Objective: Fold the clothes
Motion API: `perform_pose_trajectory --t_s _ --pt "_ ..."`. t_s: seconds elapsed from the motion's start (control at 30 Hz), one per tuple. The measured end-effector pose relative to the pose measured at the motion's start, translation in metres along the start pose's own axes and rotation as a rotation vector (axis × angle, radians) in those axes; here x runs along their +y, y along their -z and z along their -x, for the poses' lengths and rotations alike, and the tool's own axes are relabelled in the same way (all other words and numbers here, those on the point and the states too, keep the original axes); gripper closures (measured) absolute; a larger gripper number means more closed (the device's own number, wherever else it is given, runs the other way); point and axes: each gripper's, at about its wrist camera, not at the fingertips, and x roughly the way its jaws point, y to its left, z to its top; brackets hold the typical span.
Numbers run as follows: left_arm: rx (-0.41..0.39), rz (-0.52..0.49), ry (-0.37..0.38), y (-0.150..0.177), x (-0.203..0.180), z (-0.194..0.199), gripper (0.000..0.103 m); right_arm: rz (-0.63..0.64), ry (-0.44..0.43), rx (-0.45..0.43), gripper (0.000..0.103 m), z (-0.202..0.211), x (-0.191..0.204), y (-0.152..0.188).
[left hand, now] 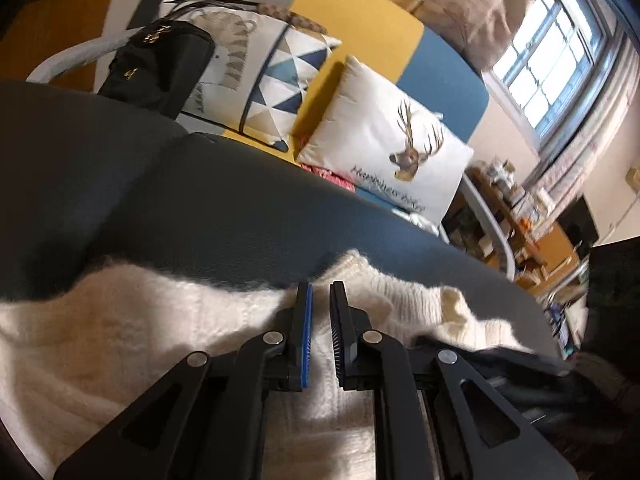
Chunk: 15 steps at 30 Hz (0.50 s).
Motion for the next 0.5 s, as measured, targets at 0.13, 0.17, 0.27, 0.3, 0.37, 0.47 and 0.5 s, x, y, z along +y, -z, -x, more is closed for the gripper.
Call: perform_pose_trajectory --t_s 0.13,0.17,0.27,0.3,0.37,0.47,0.5 --pt "0.006 0.028 0.013 -0.001 0.006 -0.002 0.095 0.035 0.090 0.020 0.097 -0.023 0.005 -0.005" --pt "0.006 0.022 0.012 -0.001 0.005 -0.002 0.095 0.009 0.113 0.001 0.099 -0.022 0.000 -0.007" --pt "0.009 0.023 0.022 -0.001 0.005 -0.004 0.095 -0.075 0.175 -0.042 0.102 -0.023 -0.017 -0.016" --pt "0.009 0.029 0.028 -0.001 0.006 -0.004 0.095 -0.091 0.192 -0.046 0.100 -0.020 -0.019 -0.018" --pt "0.010 0.037 0.036 -0.001 0.007 -0.004 0.095 -0.132 0.194 -0.065 0.096 -0.009 -0.026 -0.018" --pt "0.010 0.038 0.038 -0.001 0.007 -0.004 0.095 -0.201 0.140 -0.135 0.095 0.022 -0.036 -0.011" --pt "0.009 0.037 0.037 -0.001 0.007 -0.004 0.095 -0.215 0.149 -0.136 0.095 0.031 -0.037 -0.006"
